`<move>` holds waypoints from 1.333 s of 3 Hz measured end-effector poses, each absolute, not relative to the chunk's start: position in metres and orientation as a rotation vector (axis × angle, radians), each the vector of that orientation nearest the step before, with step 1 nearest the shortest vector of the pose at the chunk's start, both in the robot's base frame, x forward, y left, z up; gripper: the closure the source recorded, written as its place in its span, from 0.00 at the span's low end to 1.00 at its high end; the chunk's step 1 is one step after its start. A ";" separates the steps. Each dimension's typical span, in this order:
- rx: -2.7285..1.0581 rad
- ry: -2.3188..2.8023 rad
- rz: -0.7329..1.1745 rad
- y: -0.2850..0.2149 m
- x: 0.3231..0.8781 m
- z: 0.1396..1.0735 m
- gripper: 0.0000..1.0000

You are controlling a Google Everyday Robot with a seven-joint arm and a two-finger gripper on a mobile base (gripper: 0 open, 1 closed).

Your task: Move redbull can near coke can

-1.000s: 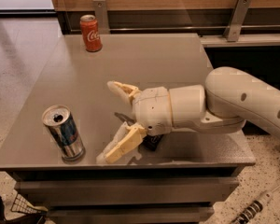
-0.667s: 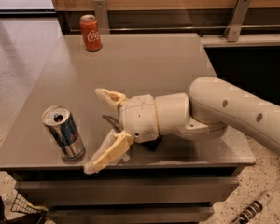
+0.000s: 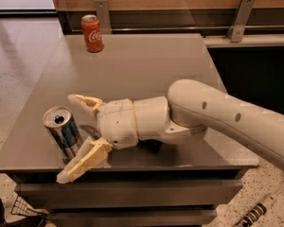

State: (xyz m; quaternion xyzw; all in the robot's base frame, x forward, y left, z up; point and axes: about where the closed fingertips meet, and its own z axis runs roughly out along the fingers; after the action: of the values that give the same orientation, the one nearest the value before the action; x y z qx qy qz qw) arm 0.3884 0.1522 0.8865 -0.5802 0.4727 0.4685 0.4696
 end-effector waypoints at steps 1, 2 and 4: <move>-1.442 1.135 1.158 0.165 0.382 0.887 0.22; -1.447 1.131 1.159 0.167 0.381 0.888 0.46; -1.455 1.125 1.159 0.170 0.378 0.889 0.92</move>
Offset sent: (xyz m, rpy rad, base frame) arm -0.0056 0.0115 0.0005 0.0025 -0.0091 0.0223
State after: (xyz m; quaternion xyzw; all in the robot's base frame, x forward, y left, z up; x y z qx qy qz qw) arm 0.3776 0.1697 0.8894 -0.5926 0.4582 0.4719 0.4649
